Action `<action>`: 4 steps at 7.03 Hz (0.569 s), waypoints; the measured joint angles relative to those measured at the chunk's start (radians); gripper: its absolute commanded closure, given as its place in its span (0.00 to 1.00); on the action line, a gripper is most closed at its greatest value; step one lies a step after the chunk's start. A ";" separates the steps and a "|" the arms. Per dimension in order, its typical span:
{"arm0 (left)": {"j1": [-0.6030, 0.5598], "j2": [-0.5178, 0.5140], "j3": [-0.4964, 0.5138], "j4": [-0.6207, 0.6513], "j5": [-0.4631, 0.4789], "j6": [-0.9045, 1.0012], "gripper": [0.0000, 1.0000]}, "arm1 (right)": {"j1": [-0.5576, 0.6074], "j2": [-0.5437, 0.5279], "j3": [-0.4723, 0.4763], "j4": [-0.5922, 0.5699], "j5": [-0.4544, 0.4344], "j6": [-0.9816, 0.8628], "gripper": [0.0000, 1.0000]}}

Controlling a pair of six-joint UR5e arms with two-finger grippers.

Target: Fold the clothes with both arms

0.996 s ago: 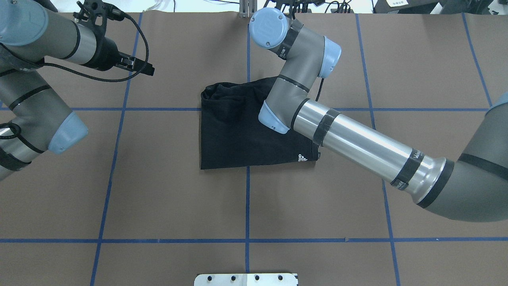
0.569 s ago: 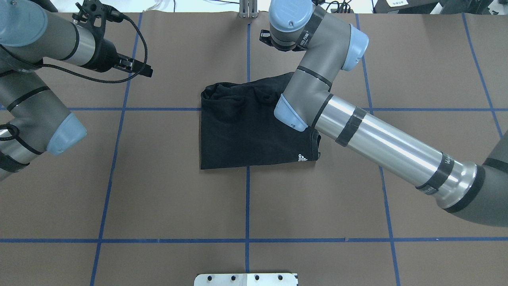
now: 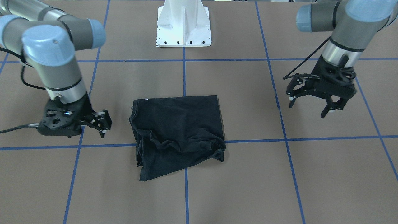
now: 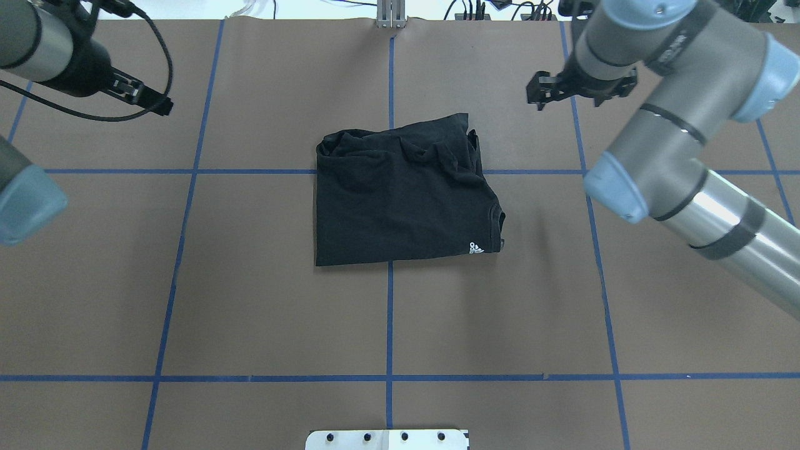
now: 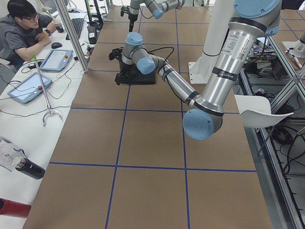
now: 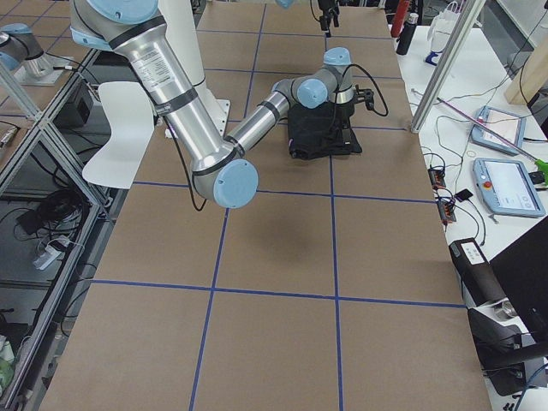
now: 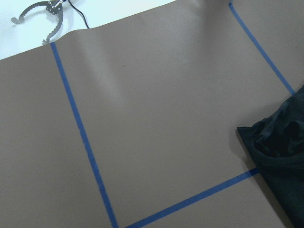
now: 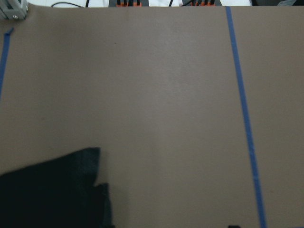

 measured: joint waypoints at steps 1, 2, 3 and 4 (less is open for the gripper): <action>-0.073 0.057 -0.029 0.031 -0.020 0.107 0.00 | 0.071 -0.096 0.061 -0.020 0.067 -0.131 0.00; -0.147 0.120 -0.030 0.044 -0.049 0.203 0.00 | 0.166 -0.188 0.087 -0.028 0.153 -0.285 0.00; -0.211 0.183 -0.009 0.047 -0.067 0.285 0.00 | 0.267 -0.285 0.094 -0.030 0.223 -0.452 0.00; -0.281 0.234 0.031 0.047 -0.077 0.374 0.00 | 0.364 -0.392 0.091 -0.030 0.265 -0.605 0.00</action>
